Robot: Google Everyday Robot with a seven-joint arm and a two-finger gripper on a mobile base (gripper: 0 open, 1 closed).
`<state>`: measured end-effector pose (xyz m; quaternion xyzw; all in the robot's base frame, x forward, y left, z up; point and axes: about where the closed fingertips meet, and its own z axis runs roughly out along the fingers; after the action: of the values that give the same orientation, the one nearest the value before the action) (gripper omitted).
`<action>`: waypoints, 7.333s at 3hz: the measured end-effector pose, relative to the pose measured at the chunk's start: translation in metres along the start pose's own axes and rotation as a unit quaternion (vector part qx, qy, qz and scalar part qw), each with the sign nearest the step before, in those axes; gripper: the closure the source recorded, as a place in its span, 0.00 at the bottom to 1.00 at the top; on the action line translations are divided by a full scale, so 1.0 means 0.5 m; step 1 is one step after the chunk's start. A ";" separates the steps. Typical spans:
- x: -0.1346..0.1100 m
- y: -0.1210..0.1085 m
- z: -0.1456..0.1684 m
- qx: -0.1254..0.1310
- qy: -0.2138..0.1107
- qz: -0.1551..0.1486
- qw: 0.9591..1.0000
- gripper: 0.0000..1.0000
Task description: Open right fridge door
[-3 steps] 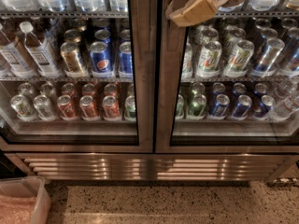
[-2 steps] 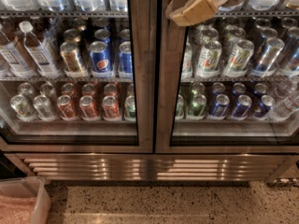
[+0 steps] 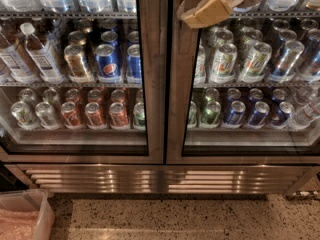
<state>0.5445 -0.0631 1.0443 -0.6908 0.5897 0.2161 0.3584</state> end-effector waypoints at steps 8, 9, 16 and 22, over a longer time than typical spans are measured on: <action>-0.002 -0.004 -0.008 0.050 0.007 -0.014 0.999 1.00; -0.002 -0.002 -0.004 0.059 0.008 -0.010 0.998 1.00; 0.002 0.002 -0.002 0.069 0.011 -0.005 0.998 1.00; -0.003 -0.002 -0.007 0.068 0.005 -0.015 0.998 1.00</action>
Offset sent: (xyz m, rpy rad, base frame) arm -0.2956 -0.0346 -0.0651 0.1367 -0.2072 -0.5497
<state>0.5448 -0.0647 1.0477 -0.6746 0.5943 0.1662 0.4051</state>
